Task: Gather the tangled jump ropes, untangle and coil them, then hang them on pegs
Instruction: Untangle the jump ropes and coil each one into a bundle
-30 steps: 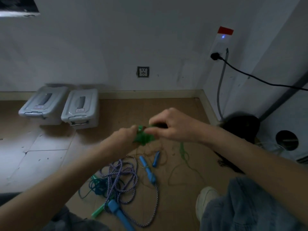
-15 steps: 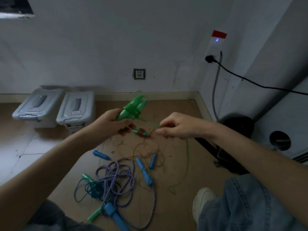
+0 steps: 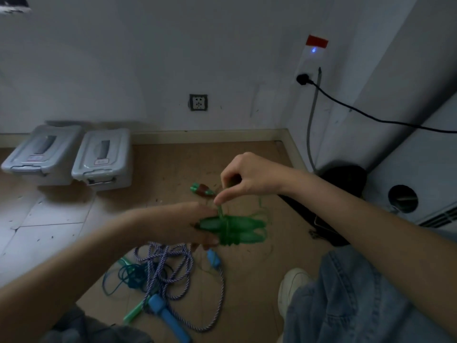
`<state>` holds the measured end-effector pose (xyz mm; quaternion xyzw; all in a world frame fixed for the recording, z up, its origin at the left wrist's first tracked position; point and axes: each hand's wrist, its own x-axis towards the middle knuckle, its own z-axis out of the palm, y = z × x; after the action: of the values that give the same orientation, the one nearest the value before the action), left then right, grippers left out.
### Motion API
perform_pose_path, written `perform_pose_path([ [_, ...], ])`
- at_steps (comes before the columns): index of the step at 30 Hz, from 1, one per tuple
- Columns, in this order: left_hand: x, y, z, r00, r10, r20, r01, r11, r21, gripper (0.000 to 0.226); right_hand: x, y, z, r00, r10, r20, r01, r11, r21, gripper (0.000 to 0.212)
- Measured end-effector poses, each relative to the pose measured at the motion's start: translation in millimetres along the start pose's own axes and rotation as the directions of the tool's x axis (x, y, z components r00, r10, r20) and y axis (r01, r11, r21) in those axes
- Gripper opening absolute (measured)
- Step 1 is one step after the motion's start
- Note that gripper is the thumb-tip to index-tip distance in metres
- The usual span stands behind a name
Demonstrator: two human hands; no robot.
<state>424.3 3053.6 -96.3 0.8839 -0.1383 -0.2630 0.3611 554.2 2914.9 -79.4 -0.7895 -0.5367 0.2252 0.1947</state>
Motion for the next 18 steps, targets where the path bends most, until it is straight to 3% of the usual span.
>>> perform_pose_path([
  [2,-12,5,-13,0.993,0.034,-0.109,-0.060,0.967,-0.248,0.013,-2,9,-5,0.997,0.063,-0.050,-0.055,0.985,0.162,0.035],
  [4,-22,5,-27,0.965,0.008,-0.261,-0.135,0.871,-0.473,0.024,-5,16,-7,0.988,0.129,-0.084,-0.096,0.942,0.320,0.038],
  [7,-25,-10,-39,0.868,-0.226,-0.442,-0.175,0.694,-0.698,0.023,-9,13,-2,0.993,0.118,-0.022,-0.111,0.975,0.192,0.043],
  [9,-21,-26,-41,0.808,-0.344,-0.479,-0.007,0.807,-0.591,0.008,-10,8,-1,0.998,0.059,-0.030,-0.056,0.996,0.070,0.039],
  [12,-11,-46,-31,0.802,-0.399,-0.445,0.289,0.910,-0.296,0.011,-12,-2,-7,0.998,0.015,-0.066,-0.012,0.999,0.048,0.036],
  [15,1,-44,-20,0.837,-0.372,-0.402,0.352,0.928,-0.126,0.011,-12,-10,-9,0.999,-0.030,-0.038,0.032,0.997,0.063,0.035],
  [18,6,-30,-11,0.911,-0.285,-0.297,0.302,0.953,0.011,0.014,-9,-13,-9,0.997,-0.060,-0.045,0.064,0.995,0.073,0.034],
])
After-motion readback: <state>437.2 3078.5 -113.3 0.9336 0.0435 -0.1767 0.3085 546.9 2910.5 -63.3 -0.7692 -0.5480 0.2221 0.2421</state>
